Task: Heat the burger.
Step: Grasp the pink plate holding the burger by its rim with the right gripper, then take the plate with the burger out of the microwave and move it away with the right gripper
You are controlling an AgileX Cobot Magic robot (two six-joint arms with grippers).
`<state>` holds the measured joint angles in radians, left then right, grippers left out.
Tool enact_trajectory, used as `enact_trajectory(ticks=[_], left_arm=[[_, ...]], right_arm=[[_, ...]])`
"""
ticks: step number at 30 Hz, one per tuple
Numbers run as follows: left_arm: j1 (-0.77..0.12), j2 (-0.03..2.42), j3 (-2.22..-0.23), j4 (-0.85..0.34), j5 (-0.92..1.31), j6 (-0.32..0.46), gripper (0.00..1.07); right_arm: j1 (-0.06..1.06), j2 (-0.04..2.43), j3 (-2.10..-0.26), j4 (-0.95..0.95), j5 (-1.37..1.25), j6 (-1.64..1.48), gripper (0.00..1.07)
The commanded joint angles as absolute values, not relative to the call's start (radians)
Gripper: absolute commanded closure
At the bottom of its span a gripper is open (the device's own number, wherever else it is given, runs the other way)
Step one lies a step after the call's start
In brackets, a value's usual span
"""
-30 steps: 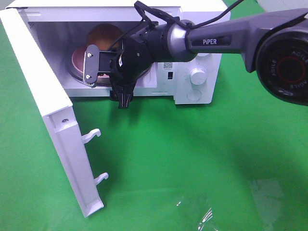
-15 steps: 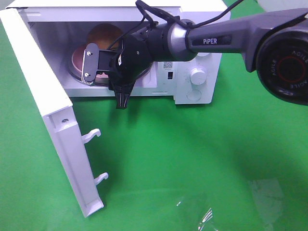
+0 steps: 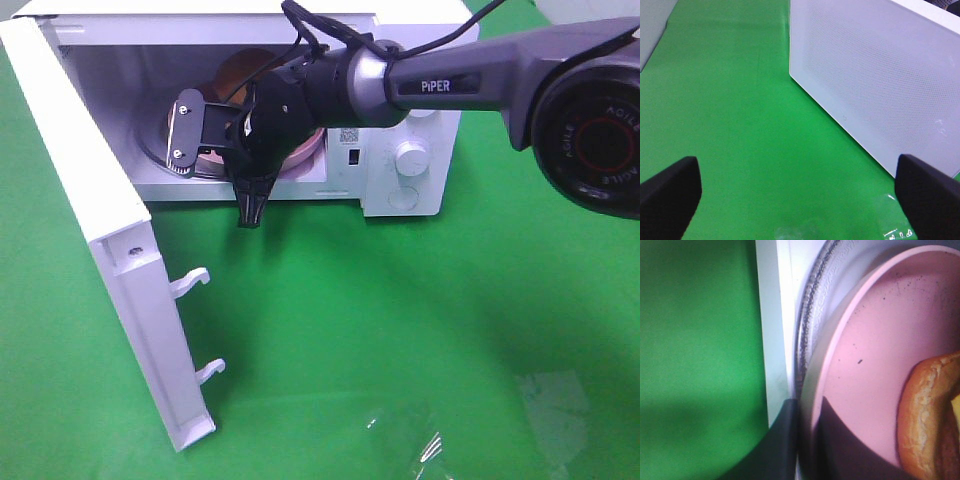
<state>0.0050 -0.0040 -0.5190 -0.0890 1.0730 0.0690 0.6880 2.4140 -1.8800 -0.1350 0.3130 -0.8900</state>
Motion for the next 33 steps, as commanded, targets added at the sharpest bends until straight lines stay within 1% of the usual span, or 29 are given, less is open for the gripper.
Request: enact_trajectory(ticks=[1, 8, 10, 14, 20, 27, 29, 32, 33], left_arm=[[0.007, -0.021, -0.518, -0.096, 1.07, 0.064, 0.1], [0.007, -0.021, -0.518, -0.096, 1.07, 0.064, 0.1], [0.007, -0.021, -0.518, -0.096, 1.07, 0.064, 0.1], [0.007, -0.021, -0.518, -0.096, 1.07, 0.064, 0.1], [0.007, -0.021, -0.518, -0.096, 1.07, 0.064, 0.1], [0.007, -0.021, -0.518, -0.096, 1.07, 0.064, 0.1], [0.007, -0.021, -0.518, -0.096, 1.07, 0.064, 0.1], [0.007, -0.021, -0.518, -0.096, 1.07, 0.064, 0.1], [0.007, -0.021, -0.518, -0.096, 1.07, 0.064, 0.1]], right_arm=[[0.683, 2.413, -1.885, -0.133, 0.317, -0.897, 1.07], [0.692, 2.401, -1.885, -0.133, 0.358, -0.929, 1.07], [0.692, 2.393, -1.885, -0.128, 0.418, -0.994, 1.07], [0.692, 2.387, -1.884, -0.129, 0.458, -1.023, 1.07], [0.692, 2.363, -1.878, -0.129, 0.46, -1.044, 1.07], [0.689, 2.287, -1.78, -0.12, 0.391, -1.142, 1.07], [0.679, 2.241, -1.705, -0.074, 0.345, -1.241, 1.07], [0.677, 2.232, -1.69, -0.06, 0.33, -1.27, 1.07], [0.677, 2.214, -1.658, -0.034, 0.308, -1.339, 1.07]])
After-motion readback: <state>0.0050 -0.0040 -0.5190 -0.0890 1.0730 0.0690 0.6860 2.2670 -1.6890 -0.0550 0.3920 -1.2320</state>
